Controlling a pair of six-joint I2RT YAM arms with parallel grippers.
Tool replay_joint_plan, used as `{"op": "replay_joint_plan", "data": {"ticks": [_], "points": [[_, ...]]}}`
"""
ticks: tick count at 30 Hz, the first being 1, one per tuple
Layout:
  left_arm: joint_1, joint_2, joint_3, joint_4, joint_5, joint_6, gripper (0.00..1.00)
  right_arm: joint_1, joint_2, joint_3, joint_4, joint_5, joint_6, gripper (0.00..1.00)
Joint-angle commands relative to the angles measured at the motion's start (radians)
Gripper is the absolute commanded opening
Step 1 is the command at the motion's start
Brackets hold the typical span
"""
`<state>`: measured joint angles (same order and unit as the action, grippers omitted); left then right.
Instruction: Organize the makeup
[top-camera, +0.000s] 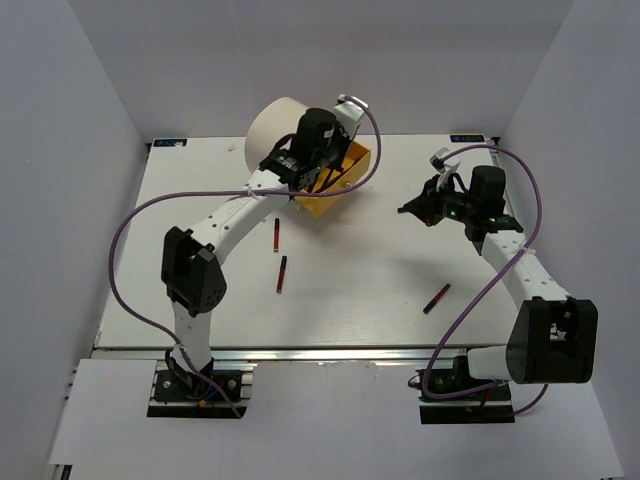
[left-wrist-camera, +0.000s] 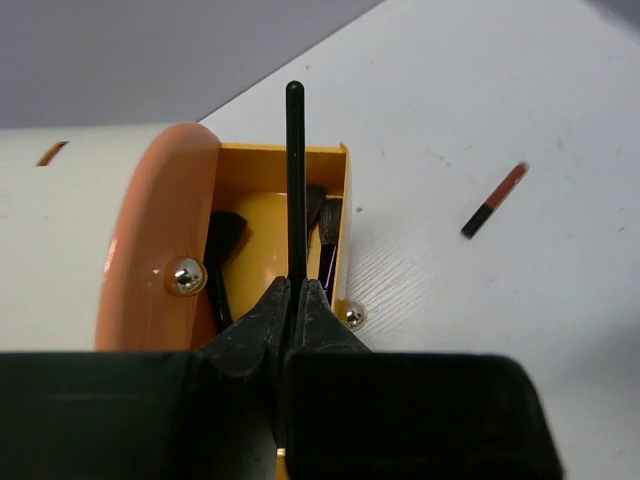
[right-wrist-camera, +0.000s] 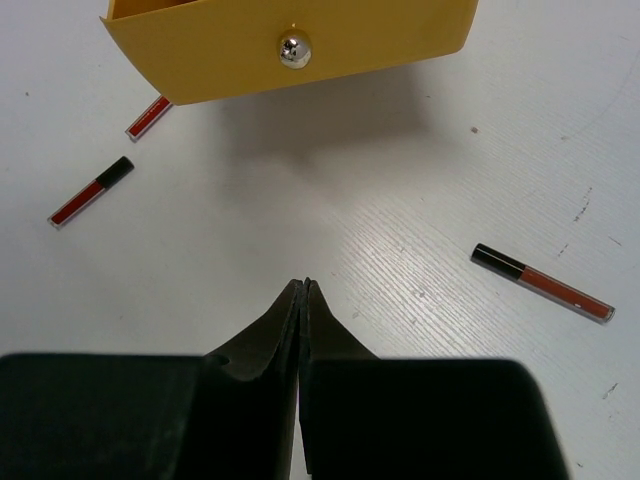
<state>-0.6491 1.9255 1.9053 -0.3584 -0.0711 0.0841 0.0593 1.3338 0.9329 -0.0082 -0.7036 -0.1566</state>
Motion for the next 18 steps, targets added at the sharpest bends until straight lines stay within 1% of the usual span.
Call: {"op": "replay_joint_plan", "data": {"ticks": [1, 6, 8, 9, 10, 12, 13, 15, 16, 18], "points": [[-0.024, 0.004, 0.061, -0.014, -0.061, 0.131, 0.00, -0.004, -0.028, 0.020, 0.016, -0.017, 0.000, 0.02], [-0.030, 0.027, 0.017, 0.016, -0.116, 0.163, 0.00, -0.004, -0.013, 0.024, 0.022, -0.031, 0.000, 0.03], [-0.030, 0.026, -0.003, 0.021, -0.131, 0.169, 0.00, -0.003, -0.002, 0.030, 0.027, -0.039, 0.003, 0.06], [-0.030, 0.023, -0.024, 0.022, -0.139, 0.169, 0.09, -0.003, 0.001, 0.033, 0.028, -0.042, 0.006, 0.07], [-0.030, 0.020, -0.034, 0.027, -0.142, 0.171, 0.16, -0.003, 0.004, 0.035, 0.030, -0.045, 0.006, 0.08], [-0.030, 0.013, -0.054, 0.039, -0.147, 0.166, 0.22, 0.005, 0.015, 0.043, 0.033, -0.045, 0.008, 0.10], [-0.030, 0.009, -0.064, 0.042, -0.147, 0.166, 0.33, 0.010, 0.018, 0.046, 0.036, -0.043, 0.008, 0.10], [-0.030, 0.007, -0.066, 0.044, -0.145, 0.158, 0.38, 0.023, 0.031, 0.055, 0.046, -0.021, 0.017, 0.10], [-0.030, 0.009, -0.063, 0.041, -0.145, 0.157, 0.43, 0.028, 0.036, 0.060, 0.050, -0.013, 0.031, 0.10], [-0.030, 0.010, -0.060, 0.032, -0.147, 0.155, 0.48, 0.040, 0.056, 0.079, 0.050, 0.010, 0.042, 0.10]]}}
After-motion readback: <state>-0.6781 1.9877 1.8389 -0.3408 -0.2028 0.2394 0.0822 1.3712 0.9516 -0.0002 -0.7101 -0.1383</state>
